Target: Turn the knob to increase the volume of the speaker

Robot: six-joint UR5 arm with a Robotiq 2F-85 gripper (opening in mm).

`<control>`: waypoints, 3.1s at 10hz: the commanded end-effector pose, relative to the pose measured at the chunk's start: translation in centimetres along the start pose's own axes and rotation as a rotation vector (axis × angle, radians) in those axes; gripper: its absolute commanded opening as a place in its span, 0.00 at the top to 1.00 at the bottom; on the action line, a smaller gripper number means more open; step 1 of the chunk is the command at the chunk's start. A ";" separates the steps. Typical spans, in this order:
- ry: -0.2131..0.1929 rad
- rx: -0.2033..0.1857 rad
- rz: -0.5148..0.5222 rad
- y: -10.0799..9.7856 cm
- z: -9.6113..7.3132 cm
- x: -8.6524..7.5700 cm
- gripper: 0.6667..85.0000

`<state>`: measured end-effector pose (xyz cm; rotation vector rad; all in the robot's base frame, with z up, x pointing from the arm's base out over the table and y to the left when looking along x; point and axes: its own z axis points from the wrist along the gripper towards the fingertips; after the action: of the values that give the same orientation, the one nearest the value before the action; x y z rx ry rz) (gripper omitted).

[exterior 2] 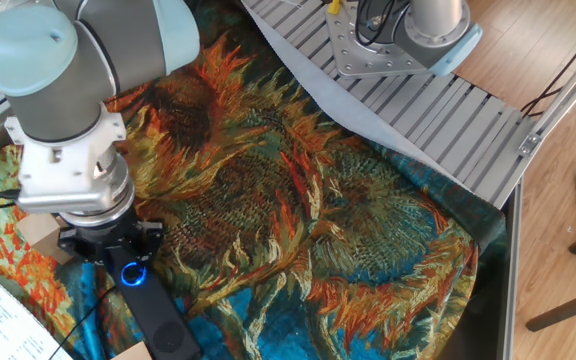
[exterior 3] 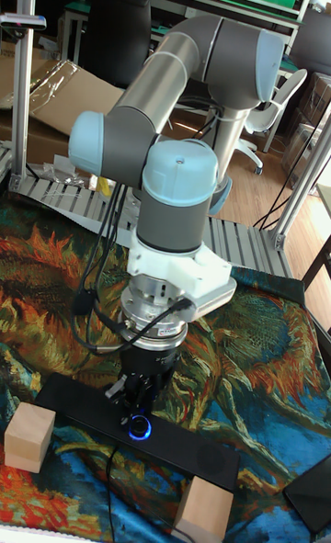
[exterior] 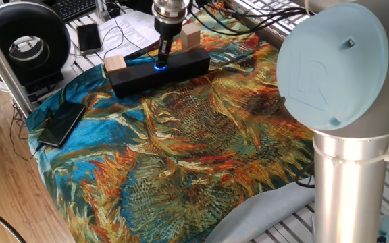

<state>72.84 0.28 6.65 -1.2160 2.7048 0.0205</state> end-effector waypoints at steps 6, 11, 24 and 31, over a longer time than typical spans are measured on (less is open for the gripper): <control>-0.026 0.020 -0.389 0.7 0.4 -0.8 0.48; -0.036 0.016 -0.622 1.5 1.2 -0.9 0.46; 0.037 -0.036 -0.609 1.0 0.0 1.2 0.52; 0.050 -0.038 -0.667 0.7 0.4 1.5 0.52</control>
<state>71.29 -0.21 5.96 -2.0616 2.2240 -0.0490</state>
